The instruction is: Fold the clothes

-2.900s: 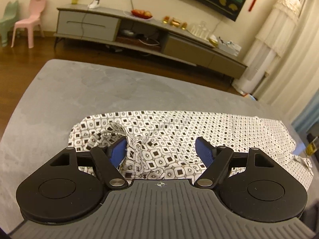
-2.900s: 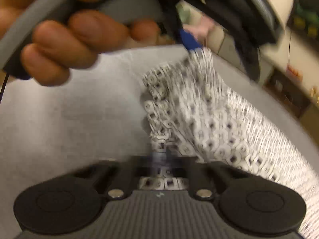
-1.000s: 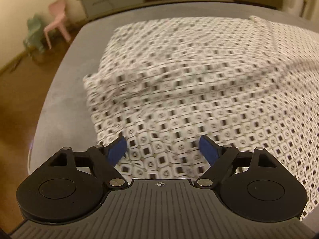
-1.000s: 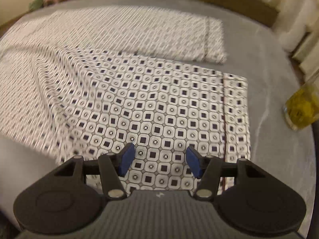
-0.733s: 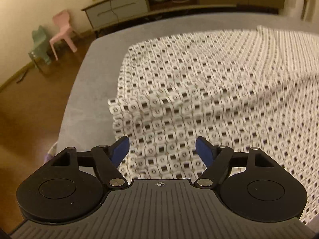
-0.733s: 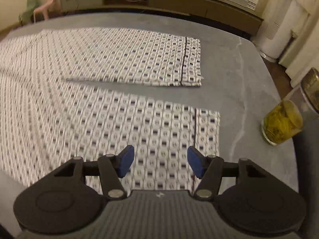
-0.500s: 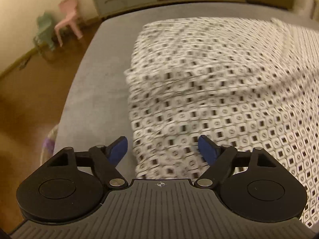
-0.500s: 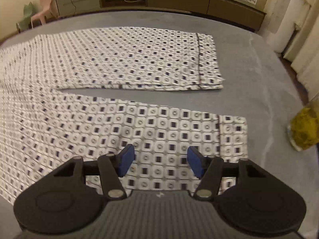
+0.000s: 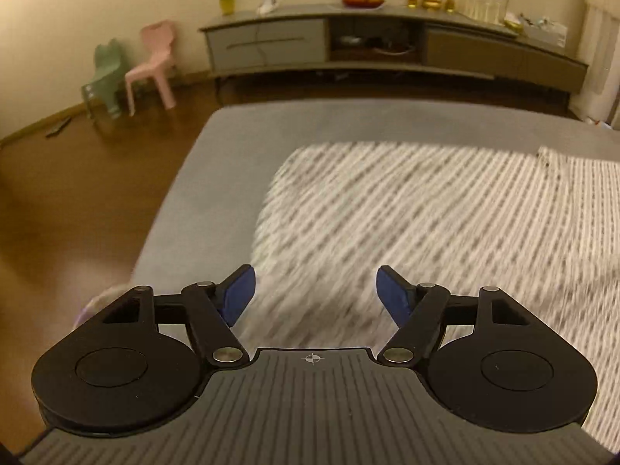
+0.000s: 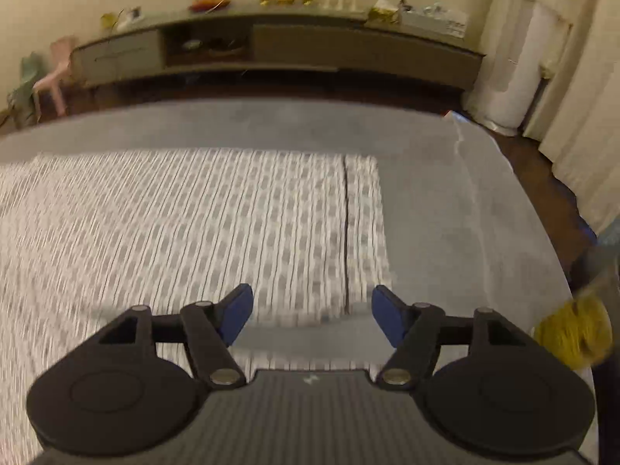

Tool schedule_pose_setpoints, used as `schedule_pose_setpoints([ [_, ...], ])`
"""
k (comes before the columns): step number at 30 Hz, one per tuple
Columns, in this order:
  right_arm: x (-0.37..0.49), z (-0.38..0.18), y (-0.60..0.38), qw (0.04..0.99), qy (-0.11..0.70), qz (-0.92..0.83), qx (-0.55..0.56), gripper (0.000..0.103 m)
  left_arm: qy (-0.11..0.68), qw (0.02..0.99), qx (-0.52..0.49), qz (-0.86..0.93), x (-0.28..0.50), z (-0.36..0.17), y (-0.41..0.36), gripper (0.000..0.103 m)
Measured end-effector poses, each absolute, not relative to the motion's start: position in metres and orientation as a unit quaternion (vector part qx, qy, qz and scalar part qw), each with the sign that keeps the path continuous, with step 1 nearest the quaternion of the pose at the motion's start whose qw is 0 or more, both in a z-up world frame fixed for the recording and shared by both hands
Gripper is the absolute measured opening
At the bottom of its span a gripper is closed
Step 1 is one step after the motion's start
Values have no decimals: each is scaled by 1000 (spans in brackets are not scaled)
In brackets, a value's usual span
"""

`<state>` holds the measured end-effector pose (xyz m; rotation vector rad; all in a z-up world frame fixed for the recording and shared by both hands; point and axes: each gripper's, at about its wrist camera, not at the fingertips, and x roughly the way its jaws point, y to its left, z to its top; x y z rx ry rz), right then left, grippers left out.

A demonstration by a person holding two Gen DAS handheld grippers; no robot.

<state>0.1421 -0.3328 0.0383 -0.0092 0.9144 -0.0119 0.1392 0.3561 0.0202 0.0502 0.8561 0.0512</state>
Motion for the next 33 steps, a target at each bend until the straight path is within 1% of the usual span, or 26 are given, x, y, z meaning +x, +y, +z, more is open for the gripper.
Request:
schedule_pose_setpoints([
  [3,192,22,-332,893,450,-1,17,69,446,893,54,4,185,0,330,62],
  [5,215,2,-330,881,474,3,9,65,468,880,74,16,206,-20,323,58],
  [6,224,-8,-330,875,485,2,1,63,480,873,84,24,216,-30,320,62],
  [7,229,-16,-332,872,489,-3,-4,66,480,873,82,32,224,-32,323,67],
  [8,231,-20,-336,877,481,-4,2,67,478,874,73,36,231,-32,327,66],
  [9,233,-22,-341,879,476,-6,10,65,476,876,68,40,239,-32,328,67],
  [13,236,-30,-351,893,448,-34,16,65,460,881,87,65,272,-33,319,68],
  [15,240,-28,-352,888,458,-30,18,65,455,882,92,82,286,-32,313,67],
  [16,244,-23,-355,890,455,-25,20,63,456,882,86,83,286,-30,312,63],
  [17,248,-18,-359,891,452,-21,22,63,456,883,79,82,284,-28,310,61],
  [18,252,-12,-363,894,447,-19,24,65,456,883,71,82,283,-26,309,56],
  [21,287,-4,-385,904,423,-54,33,78,442,894,13,72,268,-14,312,57],
  [24,328,-28,-402,887,453,-75,40,78,439,896,-30,54,260,0,307,57],
  [25,335,-37,-404,883,461,-82,42,74,439,896,-42,43,256,4,304,57],
  [26,337,-42,-406,884,458,-78,48,74,438,897,-55,33,254,9,300,57],
  [27,338,-46,-407,886,455,-71,51,61,437,897,-69,21,257,13,301,57],
  [28,336,-45,-404,891,449,-58,41,18,434,897,-84,12,258,18,298,58],
  [29,332,-43,-401,893,446,-45,39,4,430,897,-100,3,258,22,294,58],
  [31,313,-30,-387,907,420,-26,12,5,423,897,-132,-8,260,30,288,59],
  [33,275,-5,-376,928,373,14,-8,4,415,896,-158,-16,259,37,284,60],
])
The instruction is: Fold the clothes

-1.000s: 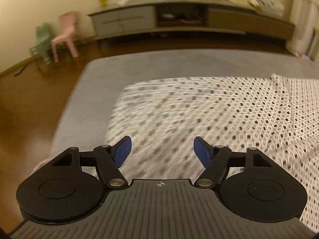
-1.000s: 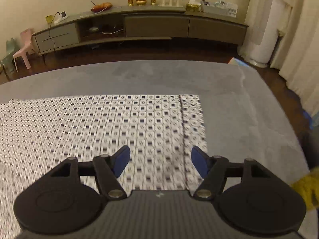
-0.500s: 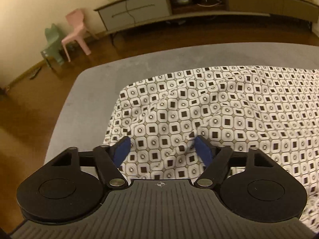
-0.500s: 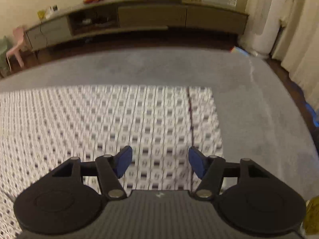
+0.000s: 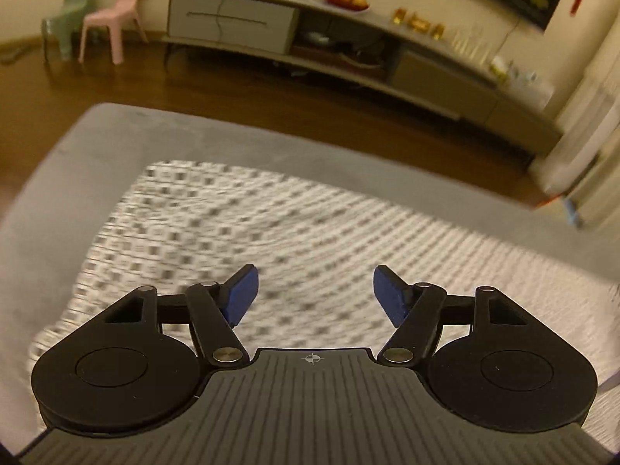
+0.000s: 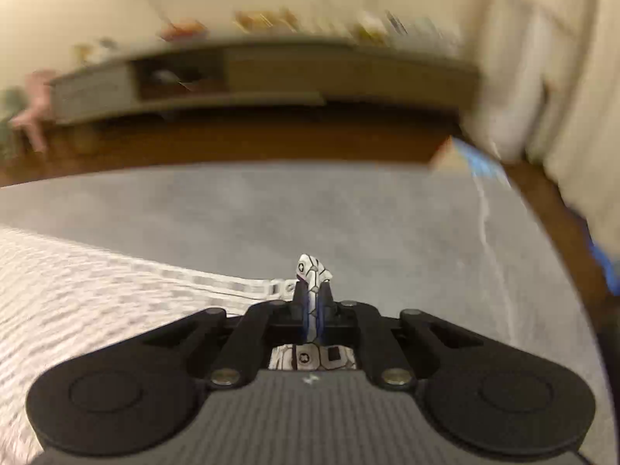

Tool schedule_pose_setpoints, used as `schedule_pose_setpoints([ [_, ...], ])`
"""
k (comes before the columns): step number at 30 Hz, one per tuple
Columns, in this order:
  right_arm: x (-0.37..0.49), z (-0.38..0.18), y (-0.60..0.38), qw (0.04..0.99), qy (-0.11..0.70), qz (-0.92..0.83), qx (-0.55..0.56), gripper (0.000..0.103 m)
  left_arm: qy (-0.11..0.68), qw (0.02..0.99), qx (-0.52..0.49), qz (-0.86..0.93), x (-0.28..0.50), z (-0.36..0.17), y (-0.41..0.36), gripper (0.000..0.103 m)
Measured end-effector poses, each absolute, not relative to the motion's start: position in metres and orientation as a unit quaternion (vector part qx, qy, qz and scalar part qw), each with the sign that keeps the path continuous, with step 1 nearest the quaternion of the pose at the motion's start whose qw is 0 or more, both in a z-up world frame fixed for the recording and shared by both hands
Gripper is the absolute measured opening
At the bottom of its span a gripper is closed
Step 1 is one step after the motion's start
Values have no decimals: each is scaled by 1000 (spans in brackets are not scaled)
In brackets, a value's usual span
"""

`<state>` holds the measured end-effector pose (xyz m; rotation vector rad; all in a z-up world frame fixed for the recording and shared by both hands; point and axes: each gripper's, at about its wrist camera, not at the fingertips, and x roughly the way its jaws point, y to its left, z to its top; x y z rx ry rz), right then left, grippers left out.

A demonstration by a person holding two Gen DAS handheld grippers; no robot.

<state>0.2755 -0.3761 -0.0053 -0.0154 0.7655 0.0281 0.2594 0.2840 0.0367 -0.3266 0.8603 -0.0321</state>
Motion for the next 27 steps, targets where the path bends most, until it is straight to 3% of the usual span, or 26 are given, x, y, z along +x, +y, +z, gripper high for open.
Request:
schedule_pose_setpoints([
  [4,114,46,-341,954,219,135,-155,4,406,886,-221,-33,244,41,280,62],
  [6,34,42,-328,935,206,167,-237,5,404,876,-259,-46,235,40,276,65],
  [9,-37,7,-324,904,249,175,-301,5,414,858,-298,-64,227,30,261,67],
  [17,-49,-12,-351,929,286,129,-198,6,444,836,-314,-67,200,5,219,68],
  [23,-62,-10,-349,934,293,127,-158,8,445,833,-327,-30,198,-9,236,69],
  [26,-63,-9,-360,937,298,122,-136,8,446,837,-318,-20,218,-13,236,66],
  [27,-64,-8,-363,937,299,120,-132,9,446,837,-317,-18,223,-14,237,59],
])
